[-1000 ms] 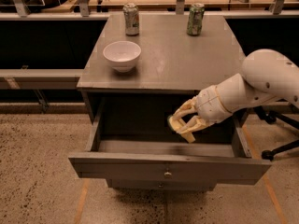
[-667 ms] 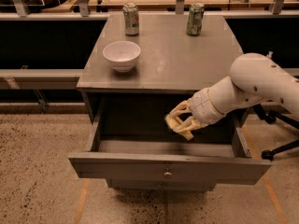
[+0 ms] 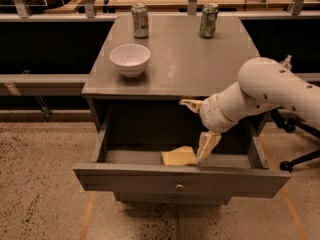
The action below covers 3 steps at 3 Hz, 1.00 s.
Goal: Place sponge into top drawer
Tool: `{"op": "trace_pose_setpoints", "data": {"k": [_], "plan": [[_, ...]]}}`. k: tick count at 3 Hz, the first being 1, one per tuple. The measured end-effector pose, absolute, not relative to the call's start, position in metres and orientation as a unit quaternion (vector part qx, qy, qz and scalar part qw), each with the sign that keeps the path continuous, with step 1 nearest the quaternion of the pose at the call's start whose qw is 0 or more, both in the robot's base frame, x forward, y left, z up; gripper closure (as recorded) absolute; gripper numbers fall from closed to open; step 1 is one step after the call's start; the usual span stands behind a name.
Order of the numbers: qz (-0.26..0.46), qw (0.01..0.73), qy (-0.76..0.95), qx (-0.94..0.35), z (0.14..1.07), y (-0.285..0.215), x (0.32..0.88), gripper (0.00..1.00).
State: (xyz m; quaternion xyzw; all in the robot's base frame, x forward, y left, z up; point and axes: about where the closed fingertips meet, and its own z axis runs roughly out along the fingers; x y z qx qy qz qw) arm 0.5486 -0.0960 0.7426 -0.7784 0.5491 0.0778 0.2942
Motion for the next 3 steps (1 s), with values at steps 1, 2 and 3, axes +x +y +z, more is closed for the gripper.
{"op": "trace_pose_setpoints", "data": {"k": [1,2,3], "plan": [[0.065,0.304,0.550,-0.775,0.758,-0.101,0.551,0.25],[0.054,0.324,0.545,-0.771,0.781,-0.109,0.556,0.48],[0.024,0.364,0.543,-0.757,0.821,-0.123,0.564,0.72]]}}
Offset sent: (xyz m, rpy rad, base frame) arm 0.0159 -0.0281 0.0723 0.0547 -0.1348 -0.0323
